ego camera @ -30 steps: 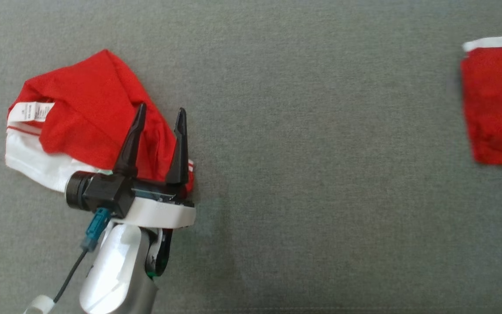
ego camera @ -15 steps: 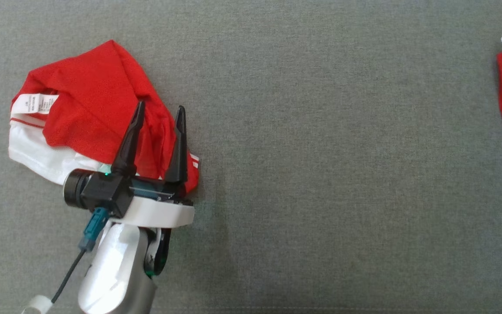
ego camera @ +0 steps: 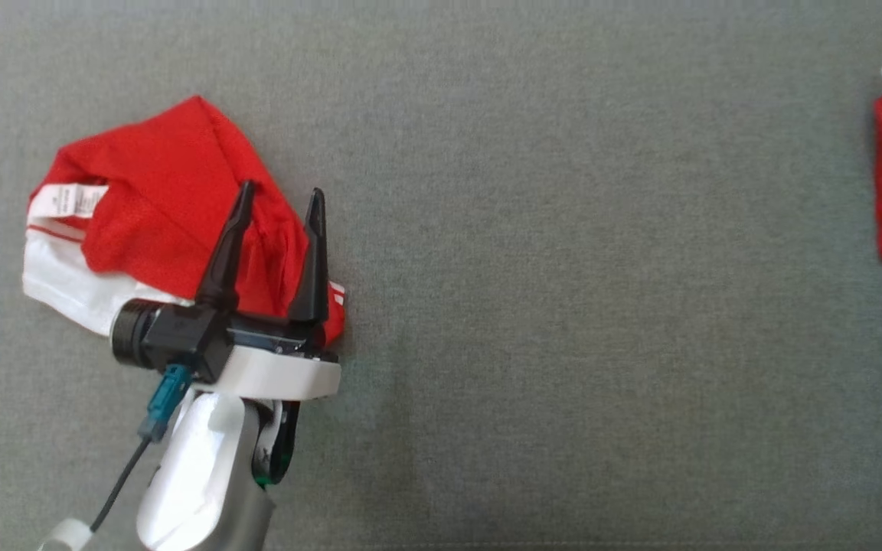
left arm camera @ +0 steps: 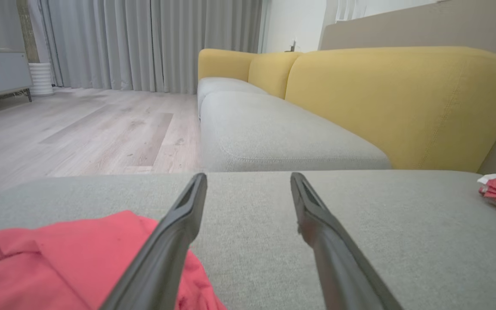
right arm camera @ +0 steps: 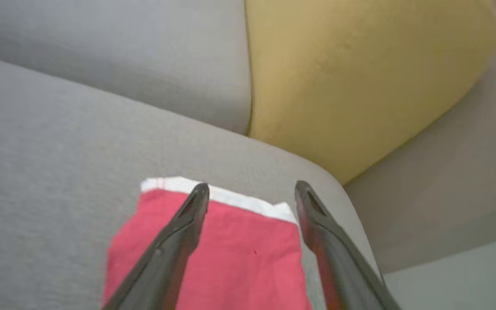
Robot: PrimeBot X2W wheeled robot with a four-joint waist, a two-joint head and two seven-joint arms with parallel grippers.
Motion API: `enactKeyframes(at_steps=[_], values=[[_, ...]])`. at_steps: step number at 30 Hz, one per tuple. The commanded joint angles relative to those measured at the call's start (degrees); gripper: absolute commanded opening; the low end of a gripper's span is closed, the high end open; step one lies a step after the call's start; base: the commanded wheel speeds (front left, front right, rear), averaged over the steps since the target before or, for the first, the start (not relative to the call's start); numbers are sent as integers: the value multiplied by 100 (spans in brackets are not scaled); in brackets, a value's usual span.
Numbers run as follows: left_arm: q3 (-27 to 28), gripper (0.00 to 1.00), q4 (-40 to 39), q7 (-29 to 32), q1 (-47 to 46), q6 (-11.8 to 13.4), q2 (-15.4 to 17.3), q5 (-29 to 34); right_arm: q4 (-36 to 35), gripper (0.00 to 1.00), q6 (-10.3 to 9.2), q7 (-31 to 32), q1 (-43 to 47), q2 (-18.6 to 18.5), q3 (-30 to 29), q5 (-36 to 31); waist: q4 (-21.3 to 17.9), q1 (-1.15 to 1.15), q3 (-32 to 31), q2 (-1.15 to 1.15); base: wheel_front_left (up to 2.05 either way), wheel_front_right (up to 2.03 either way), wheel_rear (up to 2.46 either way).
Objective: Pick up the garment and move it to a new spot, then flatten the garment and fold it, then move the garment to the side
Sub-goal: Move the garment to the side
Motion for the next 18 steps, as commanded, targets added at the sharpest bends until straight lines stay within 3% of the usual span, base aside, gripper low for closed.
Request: enactKeyframes(at_steps=[1, 13, 18], values=[[251, 100, -231, -31, -24, -11, 39, 11, -315, 100, -5, -169, -3, 49, 2, 15, -45, 0, -189, 0, 0, 0, 0], [449, 100, -225, -31, 561, 106, 39, 81, -1834, 100, -5, -1228, 770, 2340, 106, 1017, -206, 0, -1219, 0, 0, 0, 0], [481, 100, -286, -31, 878, 143, 39, 116, -2253, 100, -5, -1635, 1550, 2860, 177, 1143, -218, 0, -1491, 0, 0, 0, 0]])
